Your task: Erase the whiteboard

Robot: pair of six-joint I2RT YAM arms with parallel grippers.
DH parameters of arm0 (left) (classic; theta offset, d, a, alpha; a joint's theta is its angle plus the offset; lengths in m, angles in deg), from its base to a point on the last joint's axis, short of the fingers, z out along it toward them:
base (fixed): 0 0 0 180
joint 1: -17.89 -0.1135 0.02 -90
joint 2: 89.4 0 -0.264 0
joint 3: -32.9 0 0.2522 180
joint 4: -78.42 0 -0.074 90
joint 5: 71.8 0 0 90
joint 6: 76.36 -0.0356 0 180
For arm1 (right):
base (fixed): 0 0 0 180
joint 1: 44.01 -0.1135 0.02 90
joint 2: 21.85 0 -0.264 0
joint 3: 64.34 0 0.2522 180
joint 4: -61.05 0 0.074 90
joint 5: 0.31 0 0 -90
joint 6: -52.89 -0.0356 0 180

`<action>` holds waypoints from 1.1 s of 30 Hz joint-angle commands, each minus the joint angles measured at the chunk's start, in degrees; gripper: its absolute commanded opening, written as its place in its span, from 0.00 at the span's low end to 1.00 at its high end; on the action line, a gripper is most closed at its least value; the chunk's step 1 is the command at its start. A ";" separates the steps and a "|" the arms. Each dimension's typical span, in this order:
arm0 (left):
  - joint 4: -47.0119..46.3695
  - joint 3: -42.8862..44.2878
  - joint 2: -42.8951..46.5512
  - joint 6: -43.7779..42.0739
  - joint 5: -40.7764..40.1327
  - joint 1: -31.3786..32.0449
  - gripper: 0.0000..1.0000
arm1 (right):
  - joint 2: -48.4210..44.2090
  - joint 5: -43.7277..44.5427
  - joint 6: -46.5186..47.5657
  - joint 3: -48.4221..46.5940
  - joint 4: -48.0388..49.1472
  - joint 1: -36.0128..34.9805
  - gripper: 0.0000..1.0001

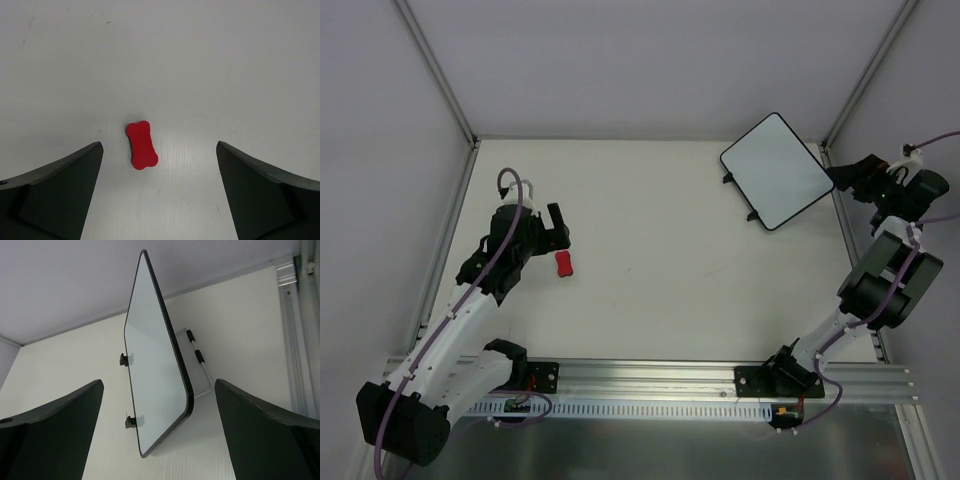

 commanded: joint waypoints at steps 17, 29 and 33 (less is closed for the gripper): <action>9.77 21.22 13.60 -18.22 -10.36 1.16 0.99 | -47.83 14.28 9.08 -6.74 -43.17 2.66 0.99; 11.09 31.62 20.81 -27.02 -20.03 7.57 0.99 | -59.26 26.47 18.83 -20.20 -60.93 -10.33 0.99; 11.52 32.05 23.00 -28.51 -21.71 8.63 0.99 | -65.06 36.47 22.61 -18.01 -61.11 -15.70 0.99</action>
